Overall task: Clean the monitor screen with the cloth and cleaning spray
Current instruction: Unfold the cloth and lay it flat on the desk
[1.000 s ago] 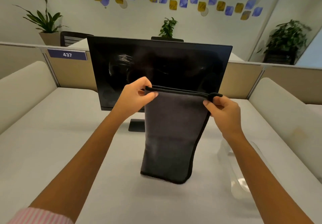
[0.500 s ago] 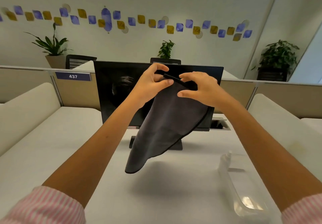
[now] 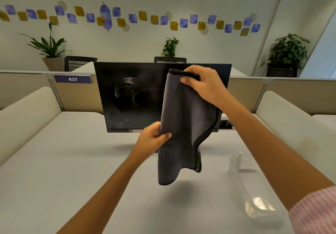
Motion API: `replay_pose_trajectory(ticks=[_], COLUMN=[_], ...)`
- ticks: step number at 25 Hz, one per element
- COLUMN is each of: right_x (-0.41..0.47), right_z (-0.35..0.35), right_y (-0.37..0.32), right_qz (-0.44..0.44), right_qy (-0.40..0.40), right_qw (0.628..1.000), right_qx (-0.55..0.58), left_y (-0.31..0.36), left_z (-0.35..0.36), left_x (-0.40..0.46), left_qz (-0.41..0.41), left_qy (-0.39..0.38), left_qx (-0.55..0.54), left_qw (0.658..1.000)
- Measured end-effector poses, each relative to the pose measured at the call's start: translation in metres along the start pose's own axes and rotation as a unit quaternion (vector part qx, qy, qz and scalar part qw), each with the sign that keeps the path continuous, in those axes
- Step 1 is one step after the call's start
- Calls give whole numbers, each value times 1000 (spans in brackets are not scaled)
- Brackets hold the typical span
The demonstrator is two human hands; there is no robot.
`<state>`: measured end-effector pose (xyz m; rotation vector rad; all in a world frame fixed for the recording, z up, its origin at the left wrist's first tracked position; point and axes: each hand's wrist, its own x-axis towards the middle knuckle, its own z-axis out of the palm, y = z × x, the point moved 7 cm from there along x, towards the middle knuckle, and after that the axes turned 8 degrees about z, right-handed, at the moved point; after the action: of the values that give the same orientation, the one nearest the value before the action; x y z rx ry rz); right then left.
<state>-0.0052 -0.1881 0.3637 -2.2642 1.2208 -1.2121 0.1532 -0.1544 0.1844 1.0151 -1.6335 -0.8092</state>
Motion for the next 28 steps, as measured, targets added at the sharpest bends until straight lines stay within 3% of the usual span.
replay_pose_trajectory(ticks=[4, 7, 11, 15, 19, 23, 25, 28], right_x=[-9, -21, -48, -93, -144, -195, -217, -237], right_z=[-5, -19, -34, -20, 8, 49, 74, 104], right_y=[23, 42, 78, 126, 169, 214, 230, 244], right_qz=[58, 86, 136, 235, 336, 456, 487, 483], right_qy=[-9, 36, 80, 82, 52, -30, -62, -84], right_qw=[996, 992, 986, 968, 940, 889, 871, 871], right_qx=[72, 90, 52, 36, 38, 26, 17, -25], left_y=[-56, -92, -114, -108, -96, -116, -135, -160], left_z=[29, 35, -7, -55, -76, -85, -78, -59], left_x=[-34, -57, -74, -80, -91, -100, -101, -104], left_qz=[-57, -115, -140, -102, -59, -123, -165, -194], left_qy=[-19, -30, 52, 120, 52, -27, -84, -121], left_qx=[27, 70, 79, 123, 201, 229, 272, 379], left_qw=[998, 991, 986, 980, 977, 965, 944, 897])
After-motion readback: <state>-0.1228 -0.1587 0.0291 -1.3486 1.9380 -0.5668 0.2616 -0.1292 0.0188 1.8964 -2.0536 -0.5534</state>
